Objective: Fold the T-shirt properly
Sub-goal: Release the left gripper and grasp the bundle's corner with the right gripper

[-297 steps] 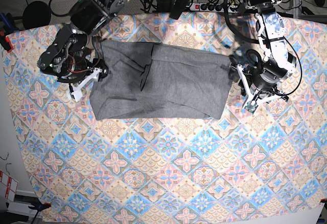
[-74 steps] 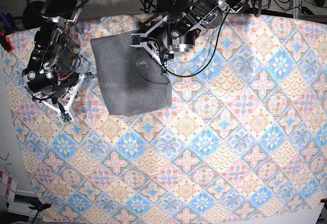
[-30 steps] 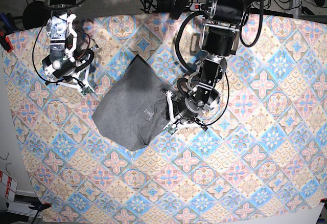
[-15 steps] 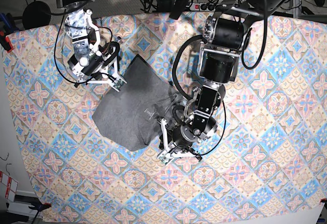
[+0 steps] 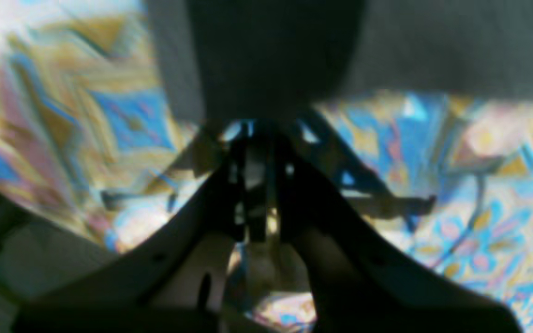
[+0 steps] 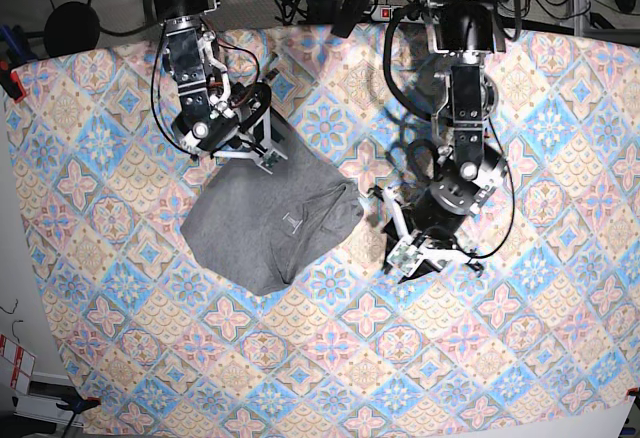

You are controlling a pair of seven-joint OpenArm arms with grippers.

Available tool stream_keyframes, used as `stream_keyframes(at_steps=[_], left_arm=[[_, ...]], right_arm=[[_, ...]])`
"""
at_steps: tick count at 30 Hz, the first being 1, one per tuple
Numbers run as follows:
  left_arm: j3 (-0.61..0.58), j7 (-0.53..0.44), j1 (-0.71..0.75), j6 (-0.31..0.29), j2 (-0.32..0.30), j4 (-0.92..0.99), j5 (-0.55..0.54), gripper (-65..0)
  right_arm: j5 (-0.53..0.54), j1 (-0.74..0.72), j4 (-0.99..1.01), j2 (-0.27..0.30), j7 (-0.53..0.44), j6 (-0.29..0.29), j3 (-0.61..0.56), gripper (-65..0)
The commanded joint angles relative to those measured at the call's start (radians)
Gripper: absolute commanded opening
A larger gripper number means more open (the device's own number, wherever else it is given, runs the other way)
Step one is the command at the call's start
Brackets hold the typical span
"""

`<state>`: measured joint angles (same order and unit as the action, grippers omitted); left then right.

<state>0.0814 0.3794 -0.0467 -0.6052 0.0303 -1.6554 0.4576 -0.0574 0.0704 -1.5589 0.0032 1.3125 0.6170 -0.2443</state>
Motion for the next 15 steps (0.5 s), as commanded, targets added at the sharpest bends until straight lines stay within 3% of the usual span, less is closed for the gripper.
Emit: stream_keyframes(at_steps=[1, 7, 10, 15], left_arm=[[0.024, -0.023, -0.003, 0.005, -0.010, -0.038, -0.007, -50.6], [0.140, -0.024, 0.058, -0.061, -0.028, -0.088, -0.009, -50.9], [0.226, -0.024, 0.058, -0.093, -0.028, -0.088, -0.009, -50.9], [0.288, -0.024, 0.058, -0.093, -0.031, -0.082, -0.009, -50.9]], right_arm=[[-0.003, -0.037, -0.007, -0.013, -0.012, 0.002, -0.023, -61.7], [-0.009, -0.111, 0.018, -0.041, -0.044, 0.002, -0.192, -61.7], [-0.009, -0.133, 0.019, -0.045, -0.089, 0.002, -0.203, -61.7], [-0.009, -0.168, 0.015, -0.049, -0.136, -0.001, -0.204, -61.7]])
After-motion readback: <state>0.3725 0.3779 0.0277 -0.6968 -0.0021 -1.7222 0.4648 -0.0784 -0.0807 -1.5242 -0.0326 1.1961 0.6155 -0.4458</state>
